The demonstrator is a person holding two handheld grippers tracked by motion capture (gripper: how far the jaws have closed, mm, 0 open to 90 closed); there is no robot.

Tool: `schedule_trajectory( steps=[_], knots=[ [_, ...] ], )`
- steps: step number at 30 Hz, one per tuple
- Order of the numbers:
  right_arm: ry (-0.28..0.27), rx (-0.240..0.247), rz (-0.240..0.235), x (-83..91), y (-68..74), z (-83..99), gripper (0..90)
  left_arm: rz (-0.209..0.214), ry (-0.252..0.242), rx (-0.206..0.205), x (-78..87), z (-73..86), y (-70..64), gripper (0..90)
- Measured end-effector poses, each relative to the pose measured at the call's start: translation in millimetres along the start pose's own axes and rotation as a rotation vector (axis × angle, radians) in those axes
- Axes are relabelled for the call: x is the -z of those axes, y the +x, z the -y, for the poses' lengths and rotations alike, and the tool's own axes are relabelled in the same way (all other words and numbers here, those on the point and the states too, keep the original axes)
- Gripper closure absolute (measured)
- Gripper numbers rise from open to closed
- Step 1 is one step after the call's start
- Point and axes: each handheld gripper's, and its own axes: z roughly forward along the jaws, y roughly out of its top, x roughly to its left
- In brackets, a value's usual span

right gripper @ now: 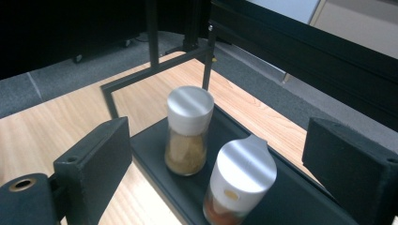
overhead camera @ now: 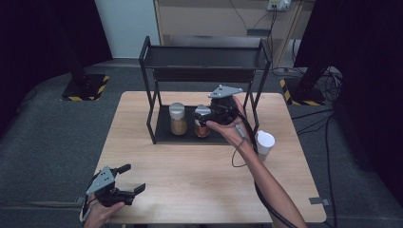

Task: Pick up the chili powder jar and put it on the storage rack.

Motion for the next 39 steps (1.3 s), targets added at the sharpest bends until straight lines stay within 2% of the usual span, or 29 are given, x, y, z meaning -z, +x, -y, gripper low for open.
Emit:
schedule_trajectory(
  steps=[10,15,19,33,36,39],
  knots=[
    [-0.069,-0.022,-0.051,37.6,5.3,27.3,8.7,0.001,-0.008,0.007,0.7,1.0,0.9,2.4],
    [-0.080,-0.030,-0.063,55.9,6.7,38.9,8.6,0.003,-0.015,0.014,1.5,1.8,1.9,2.3],
    [-0.102,-0.047,-0.062,70.9,6.7,55.2,8.4,0.004,-0.016,0.015,1.5,2.0,2.1,2.3],
    [-0.132,-0.034,0.022,127.2,19.8,96.9,8.2,0.002,-0.022,0.024,2.1,2.9,2.5,2.3],
    [-0.130,-0.039,0.050,135.4,24.1,108.5,8.2,0.001,-0.021,0.023,2.1,2.8,2.4,2.3],
    [-0.130,-0.056,0.058,143.4,24.6,120.2,8.1,-0.001,-0.021,0.024,2.4,2.8,2.3,2.3]
  ],
)
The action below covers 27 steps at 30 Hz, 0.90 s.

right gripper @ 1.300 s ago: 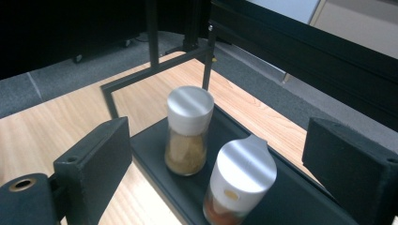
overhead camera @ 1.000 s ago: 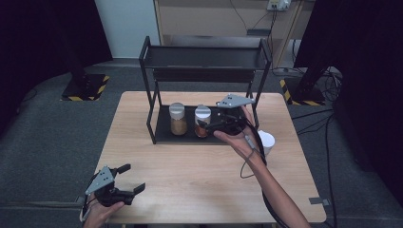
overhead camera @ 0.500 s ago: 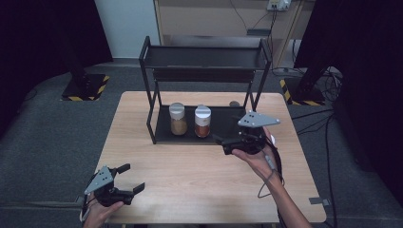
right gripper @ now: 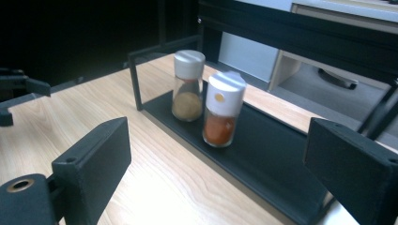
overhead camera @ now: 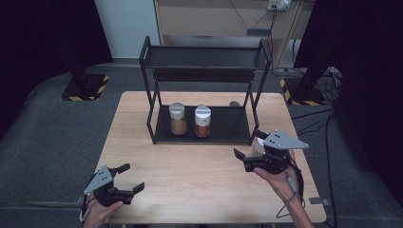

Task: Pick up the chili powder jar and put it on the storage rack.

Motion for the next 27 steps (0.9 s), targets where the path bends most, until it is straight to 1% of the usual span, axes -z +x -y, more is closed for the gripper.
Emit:
schedule_trajectory(
  steps=[7,13,17,27],
  knots=[
    [0.008,-0.006,0.018,21.7,-3.1,26.8,7.3,-0.002,-0.001,-0.002,0.2,0.0,-0.5,2.3],
    [0.005,-0.027,0.040,37.5,-5.7,48.1,6.9,-0.005,-0.003,-0.001,0.5,0.2,-0.9,2.3],
    [0.014,-0.037,0.060,43.1,-5.6,57.0,6.8,-0.004,-0.004,-0.001,0.5,0.2,-0.8,2.4],
    [0.053,-0.071,0.085,48.8,-7.8,76.3,6.5,-0.006,-0.010,0.001,1.7,0.7,-0.8,2.4]
  ],
)
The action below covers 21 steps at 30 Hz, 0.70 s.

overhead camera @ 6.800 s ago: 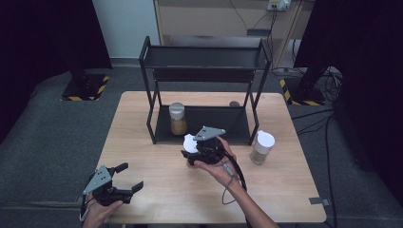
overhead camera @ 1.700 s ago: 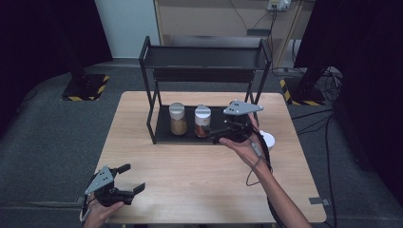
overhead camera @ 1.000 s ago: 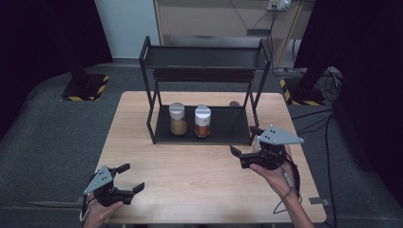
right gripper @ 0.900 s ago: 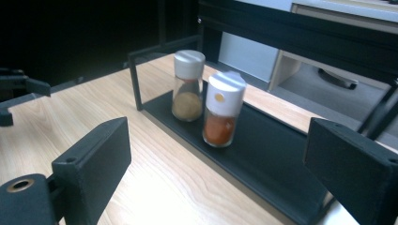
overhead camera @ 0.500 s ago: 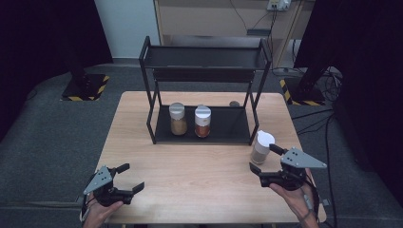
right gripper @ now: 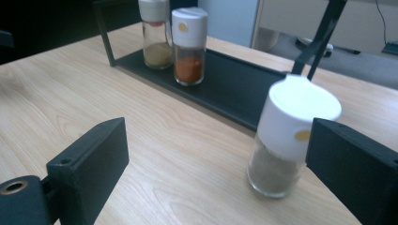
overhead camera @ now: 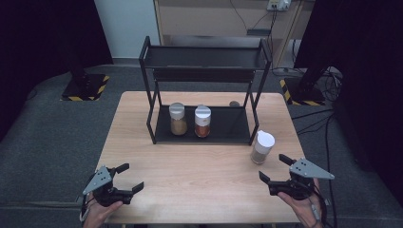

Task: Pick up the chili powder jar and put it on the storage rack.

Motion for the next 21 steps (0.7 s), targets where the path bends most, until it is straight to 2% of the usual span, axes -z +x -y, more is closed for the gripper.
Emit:
schedule_trajectory(
  steps=[5,8,21],
  knots=[
    [0.030,-0.011,0.010,-0.7,0.1,8.4,6.3,0.004,0.004,-0.003,-0.7,-0.3,0.1,2.4],
    [0.034,-0.026,0.010,-1.8,-0.8,14.4,6.3,0.002,0.003,-0.002,-0.4,-0.2,-0.1,2.4],
    [0.062,-0.038,0.018,-12.1,-0.8,28.0,6.5,0.001,0.001,0.000,-0.2,0.0,0.0,2.4]
  ],
)
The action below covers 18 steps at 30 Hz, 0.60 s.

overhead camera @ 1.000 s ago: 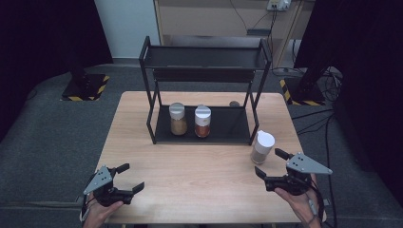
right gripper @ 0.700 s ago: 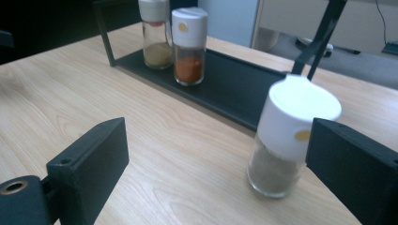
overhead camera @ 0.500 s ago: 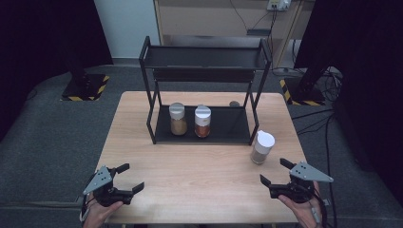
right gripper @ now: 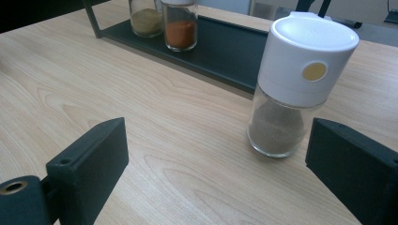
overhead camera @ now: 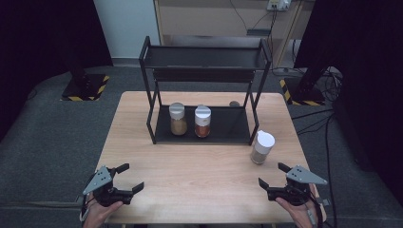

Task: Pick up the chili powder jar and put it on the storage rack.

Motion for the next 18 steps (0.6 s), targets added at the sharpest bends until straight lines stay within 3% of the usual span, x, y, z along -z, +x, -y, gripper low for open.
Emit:
schedule_trajectory(
  steps=[18],
  knots=[
    [-0.006,0.011,0.015,-1.5,0.0,8.7,6.9,-0.001,-0.008,-0.008,0.7,0.4,-0.2,2.4]
  ],
)
